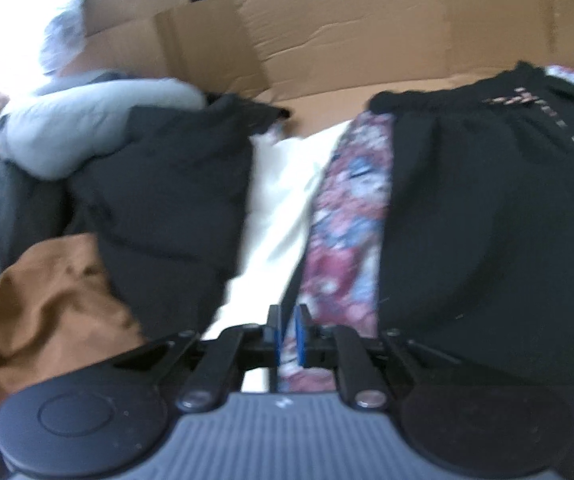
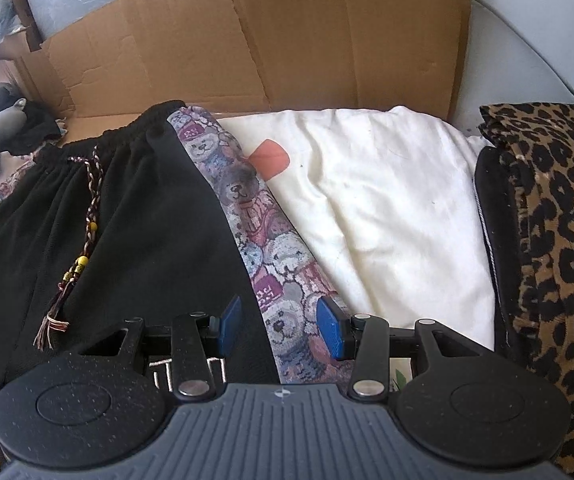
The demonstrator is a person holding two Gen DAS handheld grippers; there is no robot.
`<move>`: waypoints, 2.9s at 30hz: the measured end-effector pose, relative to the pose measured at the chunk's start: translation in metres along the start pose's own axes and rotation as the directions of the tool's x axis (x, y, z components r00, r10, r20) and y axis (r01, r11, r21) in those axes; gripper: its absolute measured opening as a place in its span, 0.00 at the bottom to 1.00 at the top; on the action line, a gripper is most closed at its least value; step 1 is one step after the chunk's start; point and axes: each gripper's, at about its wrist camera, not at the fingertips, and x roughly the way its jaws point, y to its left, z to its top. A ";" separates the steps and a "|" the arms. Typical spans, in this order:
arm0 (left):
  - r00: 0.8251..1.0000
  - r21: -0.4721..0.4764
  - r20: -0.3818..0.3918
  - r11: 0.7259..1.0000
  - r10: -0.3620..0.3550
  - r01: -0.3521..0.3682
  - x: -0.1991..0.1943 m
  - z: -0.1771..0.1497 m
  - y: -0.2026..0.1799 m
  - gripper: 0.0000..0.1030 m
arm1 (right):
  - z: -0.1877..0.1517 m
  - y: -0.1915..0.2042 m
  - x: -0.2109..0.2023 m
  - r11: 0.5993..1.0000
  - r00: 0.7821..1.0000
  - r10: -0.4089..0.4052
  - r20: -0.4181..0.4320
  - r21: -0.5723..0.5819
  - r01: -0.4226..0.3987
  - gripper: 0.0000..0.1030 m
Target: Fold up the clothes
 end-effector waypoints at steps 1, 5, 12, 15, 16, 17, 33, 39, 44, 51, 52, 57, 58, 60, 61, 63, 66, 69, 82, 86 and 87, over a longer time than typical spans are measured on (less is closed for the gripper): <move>1.000 0.009 0.002 1.000 -0.006 0.006 0.002 0.001 -0.003 0.19 | 0.001 0.001 0.000 1.000 1.000 0.001 0.001 -0.003 -0.001 0.47; 1.000 0.018 -0.013 1.000 -0.003 0.003 0.015 0.004 -0.010 0.19 | 0.003 0.001 0.002 1.000 1.000 0.002 0.005 -0.004 -0.002 0.47; 0.999 0.009 -0.035 1.000 -0.020 0.021 0.029 0.004 -0.010 0.03 | 0.009 -0.002 0.007 1.000 1.000 0.000 0.012 0.000 0.000 0.48; 1.000 0.016 -0.023 1.000 0.004 -0.004 0.024 0.004 -0.007 0.01 | 0.011 -0.003 0.008 1.000 1.000 0.003 0.019 0.001 -0.003 0.48; 1.000 0.019 -0.018 1.000 0.017 -0.016 0.022 0.004 -0.005 0.00 | 0.012 -0.003 0.008 1.000 1.000 0.004 0.021 0.001 -0.004 0.48; 0.999 0.022 -0.015 0.999 0.028 -0.028 0.021 0.004 -0.003 0.00 | 0.012 -0.003 0.008 1.000 1.000 0.005 0.023 0.000 -0.005 0.47; 1.000 -0.039 -0.016 0.999 0.011 -0.012 0.016 0.007 0.016 0.02 | 0.024 -0.005 0.018 0.998 0.999 -0.025 0.039 -0.053 0.027 0.48; 0.999 -0.027 -0.044 0.999 -0.019 0.018 0.022 0.000 0.006 0.05 | 0.037 -0.003 0.044 0.997 0.999 -0.029 0.018 -0.071 0.031 0.47; 0.999 0.004 -0.044 1.000 -0.012 0.012 0.025 -0.004 -0.002 0.06 | 0.033 0.005 0.063 0.993 0.998 -0.054 -0.033 -0.104 0.050 0.47; 0.999 0.055 -0.037 0.998 0.023 -0.021 0.029 -0.007 -0.010 0.06 | 0.015 0.009 0.056 0.987 0.996 -0.076 -0.038 -0.143 0.070 0.47; 0.999 0.066 -0.035 0.997 0.033 -0.030 0.029 -0.007 -0.012 0.06 | 0.013 0.009 0.054 0.988 0.996 -0.076 -0.040 -0.141 0.070 0.47; 0.995 0.115 -0.019 0.989 0.097 -0.094 0.028 -0.010 -0.021 0.17 | 0.011 0.009 0.052 0.989 0.996 -0.078 -0.042 -0.130 0.072 0.47; 0.994 0.114 -0.016 0.988 0.107 -0.104 0.027 -0.011 -0.021 0.21 | 0.011 0.009 0.052 0.989 0.996 -0.078 -0.042 -0.131 0.072 0.47; 0.994 0.092 -0.019 0.990 0.105 -0.103 0.028 -0.011 -0.019 0.23 | 0.010 0.010 0.051 0.989 0.996 -0.078 -0.041 -0.132 0.072 0.47; 0.995 0.081 -0.020 0.992 0.099 -0.097 0.029 -0.011 -0.018 0.23 | 0.010 0.010 0.051 0.989 0.996 -0.077 -0.041 -0.133 0.071 0.47; 0.996 0.069 -0.022 0.994 0.083 -0.082 0.031 -0.010 -0.016 0.17 | 0.010 0.009 0.051 0.989 0.996 -0.074 -0.041 -0.132 0.068 0.47; 0.995 0.112 -0.016 0.989 0.102 -0.100 0.031 -0.009 -0.022 0.18 | 0.010 0.008 0.051 0.989 0.997 -0.069 -0.039 -0.130 0.064 0.47; 0.990 0.143 0.001 0.980 0.142 -0.141 0.028 -0.008 -0.029 0.19 | 0.010 0.008 0.051 0.989 0.997 -0.066 -0.038 -0.131 0.060 0.47; 0.995 0.195 0.004 0.976 0.098 -0.096 0.036 -0.005 -0.034 0.08 | 0.009 0.007 0.051 0.990 0.998 -0.059 -0.039 -0.132 0.053 0.47; 0.997 0.139 0.001 0.987 0.078 -0.077 0.032 -0.002 -0.024 0.02 | 0.010 0.007 0.050 0.990 0.998 -0.057 -0.041 -0.133 0.052 0.47; 0.997 0.114 0.002 0.991 0.075 -0.075 0.030 -0.002 -0.019 0.01 | 0.011 0.007 0.050 0.990 0.998 -0.056 -0.042 -0.134 0.050 0.47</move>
